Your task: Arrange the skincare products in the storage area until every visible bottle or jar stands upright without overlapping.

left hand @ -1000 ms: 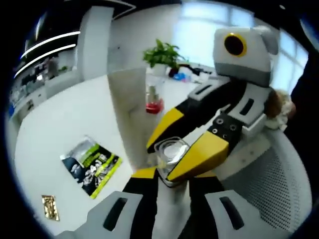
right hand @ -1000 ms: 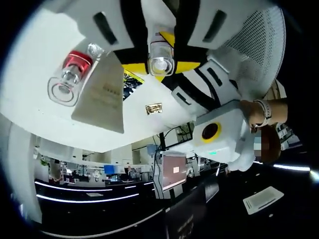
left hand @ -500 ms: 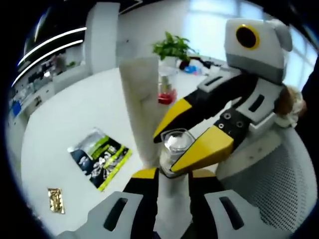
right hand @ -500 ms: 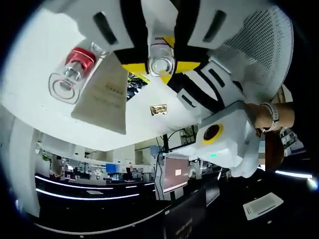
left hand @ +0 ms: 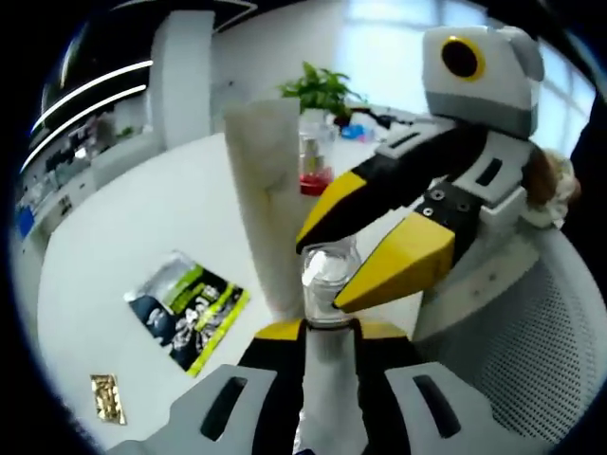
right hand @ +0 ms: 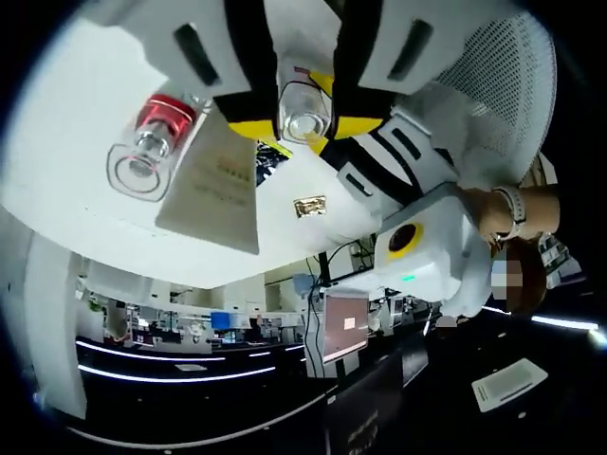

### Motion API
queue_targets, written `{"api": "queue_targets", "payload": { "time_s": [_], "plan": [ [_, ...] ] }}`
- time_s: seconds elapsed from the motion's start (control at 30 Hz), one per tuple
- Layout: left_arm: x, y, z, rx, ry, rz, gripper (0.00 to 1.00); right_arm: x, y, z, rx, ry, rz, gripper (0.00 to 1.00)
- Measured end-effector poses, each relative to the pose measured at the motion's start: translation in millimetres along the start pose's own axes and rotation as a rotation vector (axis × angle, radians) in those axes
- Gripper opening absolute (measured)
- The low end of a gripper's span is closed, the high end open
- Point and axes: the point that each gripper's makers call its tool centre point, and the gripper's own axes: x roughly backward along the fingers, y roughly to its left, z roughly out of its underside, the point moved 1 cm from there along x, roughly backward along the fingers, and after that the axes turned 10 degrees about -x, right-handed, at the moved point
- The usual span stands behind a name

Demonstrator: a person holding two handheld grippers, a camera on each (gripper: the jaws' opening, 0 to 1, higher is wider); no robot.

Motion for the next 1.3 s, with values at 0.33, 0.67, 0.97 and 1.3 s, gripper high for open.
{"api": "queue_targets", "payload": {
  "time_s": [0.33, 0.67, 0.97, 1.3],
  "plan": [
    [-4, 1.3, 5.6, -0.039, 0.029, -0.009, 0.21, 23, 4, -0.5, -0.005, -0.004, -0.009, 0.19],
    [2, 5.4, 15.6, -0.007, 0.069, -0.045, 0.19, 43, -3, 22.4, 0.015, 0.110, -0.013, 0.18],
    [6, -0.1, 19.7, 0.042, 0.090, -0.045, 0.14, 47, -32, 38.6, -0.021, 0.143, 0.039, 0.15],
    [-5, -13.0, 26.1, 0.083, 0.135, -0.005, 0.22, 46, -60, 57.0, -0.056, 0.190, 0.094, 0.18]
  ]
}}
